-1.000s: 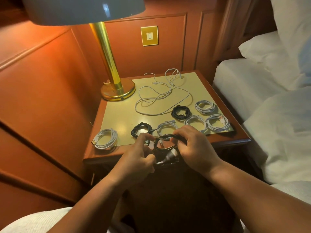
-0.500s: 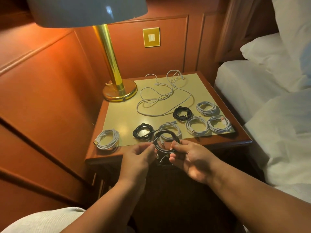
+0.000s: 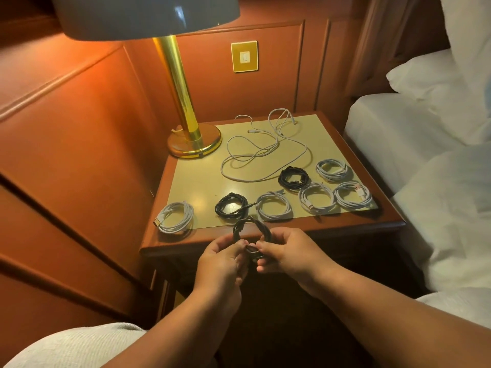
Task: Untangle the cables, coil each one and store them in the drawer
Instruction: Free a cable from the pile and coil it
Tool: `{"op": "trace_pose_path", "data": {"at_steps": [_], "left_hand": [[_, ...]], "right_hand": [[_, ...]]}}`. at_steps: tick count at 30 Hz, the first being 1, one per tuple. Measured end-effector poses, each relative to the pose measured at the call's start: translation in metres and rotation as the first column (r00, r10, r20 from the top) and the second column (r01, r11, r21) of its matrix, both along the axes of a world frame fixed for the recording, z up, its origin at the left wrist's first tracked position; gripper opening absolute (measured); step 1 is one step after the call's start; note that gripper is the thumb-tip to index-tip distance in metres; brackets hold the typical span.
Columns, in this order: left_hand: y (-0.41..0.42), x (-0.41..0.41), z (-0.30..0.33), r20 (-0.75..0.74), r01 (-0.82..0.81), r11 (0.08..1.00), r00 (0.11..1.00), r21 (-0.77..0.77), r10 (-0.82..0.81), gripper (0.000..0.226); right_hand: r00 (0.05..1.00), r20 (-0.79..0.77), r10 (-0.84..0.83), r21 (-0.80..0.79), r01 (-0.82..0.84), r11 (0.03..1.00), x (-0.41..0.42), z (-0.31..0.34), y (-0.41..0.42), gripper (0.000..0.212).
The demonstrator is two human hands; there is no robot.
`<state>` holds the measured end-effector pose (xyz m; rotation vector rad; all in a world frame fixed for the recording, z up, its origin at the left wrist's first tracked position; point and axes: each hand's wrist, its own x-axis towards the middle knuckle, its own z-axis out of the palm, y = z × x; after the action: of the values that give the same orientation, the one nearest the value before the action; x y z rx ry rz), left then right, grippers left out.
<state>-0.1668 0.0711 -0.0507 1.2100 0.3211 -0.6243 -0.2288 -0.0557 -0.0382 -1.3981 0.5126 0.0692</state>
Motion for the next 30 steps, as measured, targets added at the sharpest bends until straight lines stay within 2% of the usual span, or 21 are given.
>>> {"op": "trace_pose_path", "data": {"at_steps": [3,5,8,13,15,22,24,25,27,28,30], "left_hand": [[-0.002,0.002,0.004,0.061,-0.051,0.998,0.997,-0.025,0.052,0.031],[-0.004,0.002,0.006,0.108,-0.051,0.997,0.992,-0.063,0.058,0.032],[-0.006,-0.003,0.014,0.160,-0.038,0.991,0.985,-0.128,0.058,0.030],[-0.006,-0.015,0.028,0.252,-0.014,0.979,0.966,-0.201,0.065,0.027],[-0.004,-0.019,0.033,0.259,-0.007,0.973,0.964,-0.229,0.068,0.027],[0.008,-0.038,0.054,0.200,0.045,0.955,0.980,-0.294,0.015,0.033],[0.012,-0.043,0.062,0.276,0.121,0.971,0.959,-0.207,-0.060,0.036],[0.015,-0.045,0.065,0.357,0.178,0.977,0.925,-0.114,-0.126,0.038],[0.022,-0.048,0.075,0.519,0.291,0.948,0.795,0.127,-0.314,0.043],[0.026,-0.050,0.082,0.562,0.335,0.914,0.721,0.229,-0.405,0.045],[0.031,-0.055,0.095,0.579,0.407,0.849,0.622,0.337,-0.527,0.054]], "right_hand": [[0.999,0.006,-0.033,-0.105,0.034,0.994,0.001,-0.002,0.004,0.010],[0.997,0.015,-0.080,-0.121,0.081,0.989,0.002,-0.001,0.005,0.010],[0.987,-0.008,-0.160,-0.069,0.159,0.985,0.004,0.000,0.004,0.012],[0.956,-0.036,-0.290,0.106,0.292,0.951,0.003,0.004,0.009,0.010],[0.946,-0.008,-0.325,0.148,0.323,0.935,-0.001,0.011,0.012,0.009],[0.958,0.099,-0.268,0.015,0.268,0.963,-0.025,0.038,0.024,0.014],[0.960,0.071,-0.269,0.015,0.269,0.963,-0.032,0.046,0.025,0.015],[0.963,0.051,-0.263,0.003,0.264,0.965,-0.037,0.051,0.025,0.016],[0.971,0.026,-0.238,-0.028,0.239,0.971,-0.046,0.060,0.025,0.018],[0.976,0.021,-0.218,-0.036,0.219,0.975,-0.050,0.065,0.027,0.019],[0.986,0.017,-0.167,-0.031,0.168,0.985,-0.060,0.076,0.030,0.020]]}}
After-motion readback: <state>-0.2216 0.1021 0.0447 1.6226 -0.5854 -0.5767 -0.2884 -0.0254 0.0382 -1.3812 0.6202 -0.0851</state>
